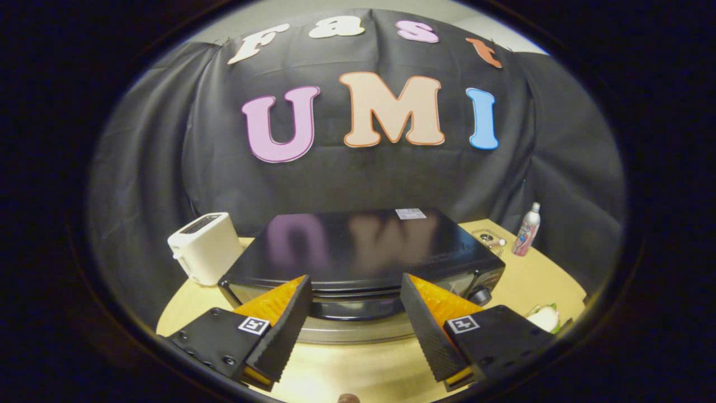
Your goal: Open the toaster oven, put the food inside, and close the toaster oven door.
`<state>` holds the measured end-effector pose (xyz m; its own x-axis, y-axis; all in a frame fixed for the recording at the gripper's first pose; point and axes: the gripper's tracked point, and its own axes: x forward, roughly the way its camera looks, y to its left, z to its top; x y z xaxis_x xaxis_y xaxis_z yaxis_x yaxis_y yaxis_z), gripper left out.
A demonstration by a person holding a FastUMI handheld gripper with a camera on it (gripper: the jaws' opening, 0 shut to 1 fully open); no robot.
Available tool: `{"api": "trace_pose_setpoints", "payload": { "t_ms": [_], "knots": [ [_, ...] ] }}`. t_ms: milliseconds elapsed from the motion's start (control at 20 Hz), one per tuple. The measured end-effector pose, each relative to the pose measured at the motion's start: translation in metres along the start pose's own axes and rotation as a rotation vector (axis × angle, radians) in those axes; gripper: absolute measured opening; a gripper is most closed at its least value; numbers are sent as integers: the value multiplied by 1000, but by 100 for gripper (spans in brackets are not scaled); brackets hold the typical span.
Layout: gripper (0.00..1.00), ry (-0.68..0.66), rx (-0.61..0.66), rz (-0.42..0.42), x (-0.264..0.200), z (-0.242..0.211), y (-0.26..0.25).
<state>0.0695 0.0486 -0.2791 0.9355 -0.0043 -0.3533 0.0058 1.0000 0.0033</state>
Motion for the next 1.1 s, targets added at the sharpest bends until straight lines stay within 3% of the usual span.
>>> {"api": "trace_pose_setpoints", "payload": {
  "t_ms": [400,1100],
  "knots": [
    [99,41,-37,-11,-41,-22,-7],
    [98,197,-20,-24,-107,-116,-18]
  ]
}}
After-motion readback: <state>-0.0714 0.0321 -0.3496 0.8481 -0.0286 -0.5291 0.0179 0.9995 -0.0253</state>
